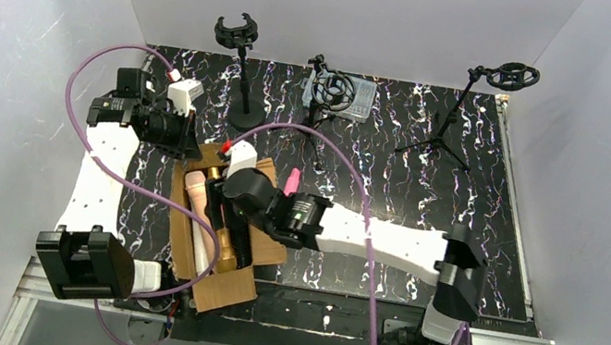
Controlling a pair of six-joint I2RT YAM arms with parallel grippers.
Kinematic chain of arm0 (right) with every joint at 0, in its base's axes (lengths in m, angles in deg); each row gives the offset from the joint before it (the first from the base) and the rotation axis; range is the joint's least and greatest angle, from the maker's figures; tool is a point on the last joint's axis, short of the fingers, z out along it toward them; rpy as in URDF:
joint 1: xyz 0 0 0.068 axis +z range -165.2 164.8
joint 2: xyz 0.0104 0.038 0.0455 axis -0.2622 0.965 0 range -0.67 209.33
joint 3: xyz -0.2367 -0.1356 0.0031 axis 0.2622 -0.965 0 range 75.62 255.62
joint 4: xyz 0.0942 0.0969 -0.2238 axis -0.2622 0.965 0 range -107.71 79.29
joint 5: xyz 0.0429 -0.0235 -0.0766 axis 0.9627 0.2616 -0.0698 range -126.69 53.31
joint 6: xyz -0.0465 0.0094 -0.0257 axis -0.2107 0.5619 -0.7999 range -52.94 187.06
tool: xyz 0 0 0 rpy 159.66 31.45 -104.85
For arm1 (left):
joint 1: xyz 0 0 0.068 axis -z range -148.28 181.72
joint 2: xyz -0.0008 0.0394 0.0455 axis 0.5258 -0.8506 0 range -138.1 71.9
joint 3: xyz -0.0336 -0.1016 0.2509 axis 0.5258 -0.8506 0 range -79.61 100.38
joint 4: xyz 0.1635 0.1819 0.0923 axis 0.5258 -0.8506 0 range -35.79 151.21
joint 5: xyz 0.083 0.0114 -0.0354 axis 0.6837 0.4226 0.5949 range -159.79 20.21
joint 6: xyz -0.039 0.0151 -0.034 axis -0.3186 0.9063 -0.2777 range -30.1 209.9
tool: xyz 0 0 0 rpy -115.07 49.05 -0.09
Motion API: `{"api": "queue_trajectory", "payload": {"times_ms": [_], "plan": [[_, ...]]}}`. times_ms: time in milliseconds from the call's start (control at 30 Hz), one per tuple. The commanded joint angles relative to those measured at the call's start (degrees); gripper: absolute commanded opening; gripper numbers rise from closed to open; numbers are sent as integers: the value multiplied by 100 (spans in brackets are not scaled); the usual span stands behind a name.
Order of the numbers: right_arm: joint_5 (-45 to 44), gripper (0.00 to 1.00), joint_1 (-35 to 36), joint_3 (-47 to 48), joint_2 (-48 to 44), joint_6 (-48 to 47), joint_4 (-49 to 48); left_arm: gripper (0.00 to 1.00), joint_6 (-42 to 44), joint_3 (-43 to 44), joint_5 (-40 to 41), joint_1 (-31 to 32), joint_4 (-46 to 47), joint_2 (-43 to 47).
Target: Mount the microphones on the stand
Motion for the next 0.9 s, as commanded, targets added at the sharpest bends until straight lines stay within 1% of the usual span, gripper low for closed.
{"api": "queue_trajectory", "payload": {"times_ms": [0, 200, 400, 567, 800, 867], "plan": [[347, 66, -20, 195, 365, -164, 439, 0, -198, 295, -408, 36, -311, 439], [392, 66, -15, 137, 566, -129, 464, 0, -258, 241, -399, 38, -329, 497], [653, 66, -11, 49, 720, -55, 311, 0, -295, 212, -376, 40, -327, 526], [996, 64, 43, 92, 939, -15, 212, 0, -310, 197, -357, 42, -317, 533], [1051, 63, 62, 138, 1221, 129, 268, 0, -359, 166, -394, 39, -295, 521], [1074, 61, 68, 138, 1273, 176, 236, 0, -355, 163, -400, 35, -285, 546]]}}
